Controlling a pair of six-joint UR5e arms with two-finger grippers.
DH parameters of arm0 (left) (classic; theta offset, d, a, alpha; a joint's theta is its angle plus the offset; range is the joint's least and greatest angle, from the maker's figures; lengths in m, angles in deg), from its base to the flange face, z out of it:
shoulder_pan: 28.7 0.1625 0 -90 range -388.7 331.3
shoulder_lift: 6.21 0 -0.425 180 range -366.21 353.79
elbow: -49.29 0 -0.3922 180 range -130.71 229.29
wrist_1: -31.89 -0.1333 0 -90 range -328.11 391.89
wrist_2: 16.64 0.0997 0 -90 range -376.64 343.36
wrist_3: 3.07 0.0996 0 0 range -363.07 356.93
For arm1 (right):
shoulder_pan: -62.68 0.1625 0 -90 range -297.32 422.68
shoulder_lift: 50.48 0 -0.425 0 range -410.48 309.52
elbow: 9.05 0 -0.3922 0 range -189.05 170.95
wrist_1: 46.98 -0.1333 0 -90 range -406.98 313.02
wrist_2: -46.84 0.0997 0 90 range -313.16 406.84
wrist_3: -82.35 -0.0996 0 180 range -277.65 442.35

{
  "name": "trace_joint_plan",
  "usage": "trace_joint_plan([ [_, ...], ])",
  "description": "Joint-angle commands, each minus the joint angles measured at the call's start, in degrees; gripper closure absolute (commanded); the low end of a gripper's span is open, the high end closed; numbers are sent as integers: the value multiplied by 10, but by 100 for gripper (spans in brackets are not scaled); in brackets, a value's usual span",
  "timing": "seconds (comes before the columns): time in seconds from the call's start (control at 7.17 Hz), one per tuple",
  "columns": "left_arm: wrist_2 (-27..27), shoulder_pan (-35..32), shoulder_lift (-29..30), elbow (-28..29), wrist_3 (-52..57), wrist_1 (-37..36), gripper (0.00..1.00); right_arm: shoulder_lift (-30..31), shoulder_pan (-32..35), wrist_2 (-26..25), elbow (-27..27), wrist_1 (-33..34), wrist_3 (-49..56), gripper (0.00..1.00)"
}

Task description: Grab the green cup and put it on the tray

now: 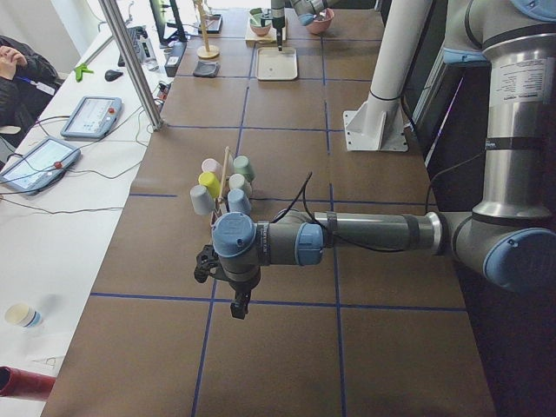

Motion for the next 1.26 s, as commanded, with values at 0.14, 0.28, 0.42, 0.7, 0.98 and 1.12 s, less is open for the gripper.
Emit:
trace_joint_plan([
  [0.14, 0, 0, 3, 0, 2, 0, 0, 0, 0, 3, 1, 1, 1, 37],
  [0.28, 0, 0, 5, 0, 2, 0, 0, 0, 0, 3, 1, 0, 1, 37],
  [0.42, 0, 0, 5, 0, 2, -1, 0, 0, 0, 2, 1, 1, 1, 37],
  [0.7, 1, 0, 6, 0, 2, 0, 0, 0, 0, 2, 1, 2, 1, 37],
  [0.98, 1, 0, 6, 1, 2, -1, 0, 0, 0, -1, 1, 3, 1, 44],
  [1.12, 1, 0, 7, 1, 2, 0, 0, 0, 0, -1, 1, 3, 1, 49],
])
